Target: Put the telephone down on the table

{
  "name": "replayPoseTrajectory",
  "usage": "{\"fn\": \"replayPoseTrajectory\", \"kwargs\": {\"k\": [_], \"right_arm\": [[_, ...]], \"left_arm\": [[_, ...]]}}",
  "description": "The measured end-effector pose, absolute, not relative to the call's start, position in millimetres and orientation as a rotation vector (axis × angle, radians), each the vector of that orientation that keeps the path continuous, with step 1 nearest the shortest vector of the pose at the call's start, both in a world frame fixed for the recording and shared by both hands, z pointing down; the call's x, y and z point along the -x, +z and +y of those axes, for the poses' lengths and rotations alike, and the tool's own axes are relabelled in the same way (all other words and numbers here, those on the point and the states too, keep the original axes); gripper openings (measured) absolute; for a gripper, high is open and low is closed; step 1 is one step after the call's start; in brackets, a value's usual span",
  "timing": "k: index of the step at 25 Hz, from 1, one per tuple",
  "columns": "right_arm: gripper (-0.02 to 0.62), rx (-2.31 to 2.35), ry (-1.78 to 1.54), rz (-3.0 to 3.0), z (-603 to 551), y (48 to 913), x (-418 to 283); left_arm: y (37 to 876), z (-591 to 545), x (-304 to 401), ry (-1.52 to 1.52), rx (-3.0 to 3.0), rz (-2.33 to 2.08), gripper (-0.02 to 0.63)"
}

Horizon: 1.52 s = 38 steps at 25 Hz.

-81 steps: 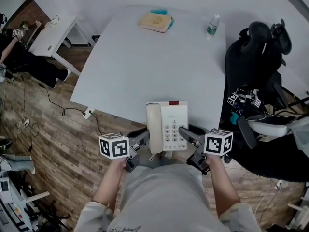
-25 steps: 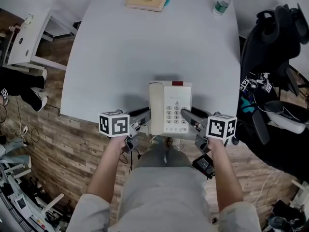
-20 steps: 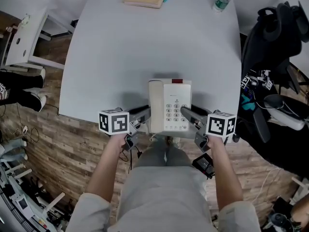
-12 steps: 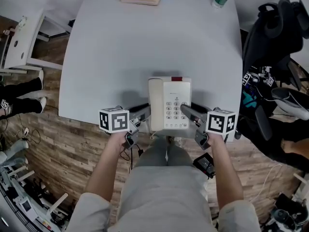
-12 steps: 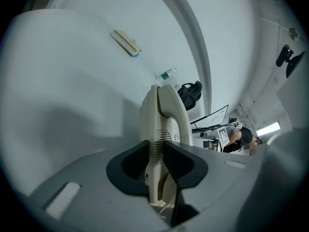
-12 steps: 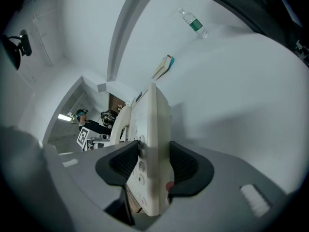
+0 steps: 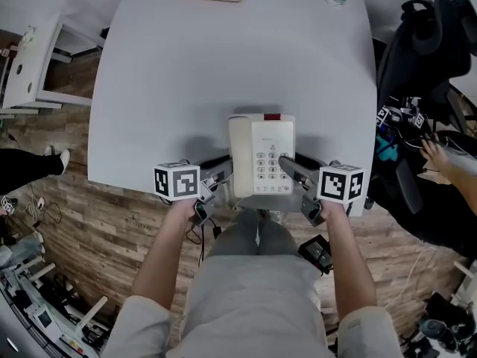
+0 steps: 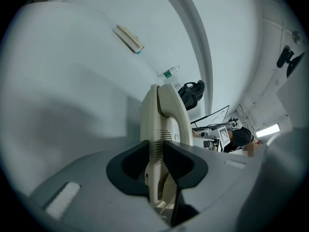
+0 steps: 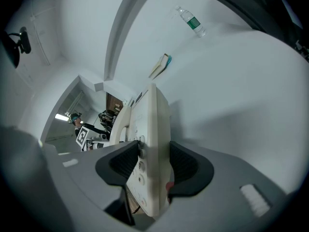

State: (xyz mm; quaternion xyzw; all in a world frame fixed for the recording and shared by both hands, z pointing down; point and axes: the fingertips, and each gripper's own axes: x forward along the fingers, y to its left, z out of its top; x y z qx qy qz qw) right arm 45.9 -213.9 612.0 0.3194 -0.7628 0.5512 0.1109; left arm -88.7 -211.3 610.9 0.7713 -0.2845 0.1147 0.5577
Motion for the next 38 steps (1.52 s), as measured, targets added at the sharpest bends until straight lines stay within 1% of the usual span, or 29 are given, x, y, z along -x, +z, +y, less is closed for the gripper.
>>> {"fn": "replayPoseTrajectory", "kwargs": {"k": [38], "right_arm": [[0.212,-0.974,1.598,-2.216,-218,633,-47]], "left_arm": [[632,-217,88,0.245,-1.805,-0.667,0.109]]}}
